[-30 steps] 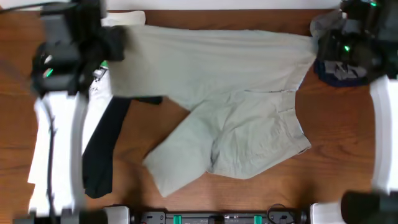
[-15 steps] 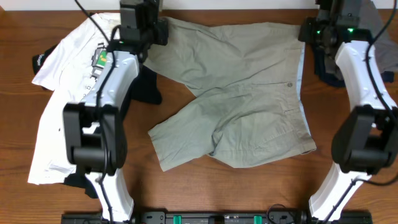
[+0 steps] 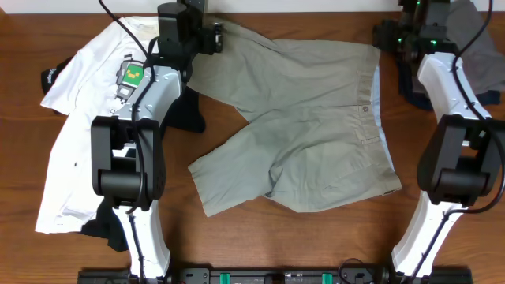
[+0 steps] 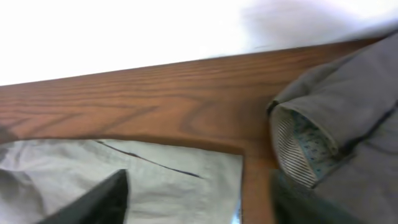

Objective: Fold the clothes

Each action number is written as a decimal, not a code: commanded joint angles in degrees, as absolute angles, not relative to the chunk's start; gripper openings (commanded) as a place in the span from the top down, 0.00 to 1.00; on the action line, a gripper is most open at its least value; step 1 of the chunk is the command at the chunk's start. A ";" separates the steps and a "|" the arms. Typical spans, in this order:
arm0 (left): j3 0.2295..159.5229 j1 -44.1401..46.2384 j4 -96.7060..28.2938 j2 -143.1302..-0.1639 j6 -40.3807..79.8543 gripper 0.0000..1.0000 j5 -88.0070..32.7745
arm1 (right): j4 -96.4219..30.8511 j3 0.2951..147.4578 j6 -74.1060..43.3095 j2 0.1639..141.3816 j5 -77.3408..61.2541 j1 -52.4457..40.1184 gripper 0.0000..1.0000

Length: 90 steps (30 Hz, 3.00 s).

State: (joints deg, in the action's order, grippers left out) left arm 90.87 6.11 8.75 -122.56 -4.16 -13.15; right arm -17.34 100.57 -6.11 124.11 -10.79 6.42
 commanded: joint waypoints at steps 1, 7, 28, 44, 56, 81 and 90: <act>91.15 5.80 6.63 -120.77 -2.98 0.02 -12.80 | -19.79 101.80 -6.17 122.10 -11.38 7.53 0.22; 91.15 5.76 -11.70 -112.68 -2.46 0.02 -12.82 | -33.19 101.80 -6.17 115.46 -13.10 7.60 0.04; 77.73 5.82 -58.83 -96.64 -7.27 0.02 -12.86 | -70.59 101.41 -2.48 100.44 -18.44 6.68 0.07; 63.31 5.82 -43.13 -101.51 -20.12 0.22 -21.74 | -69.49 101.41 -2.50 100.44 -18.44 6.68 0.09; 63.31 5.80 -44.53 -107.87 -20.08 0.57 -25.74 | -69.58 101.41 -2.50 100.44 -18.44 6.63 0.10; 83.24 5.80 -48.16 -102.10 -11.22 0.94 -13.45 | -69.19 101.41 -2.48 100.44 -18.02 6.57 0.09; 83.61 5.82 -36.99 -101.93 -4.01 0.95 -12.12 | -69.01 101.41 -2.48 100.44 -17.96 6.57 0.09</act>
State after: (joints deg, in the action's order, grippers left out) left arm 82.32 6.07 -37.26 -102.54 -8.08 -13.82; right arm -69.14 101.25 -3.36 100.57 -18.02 7.01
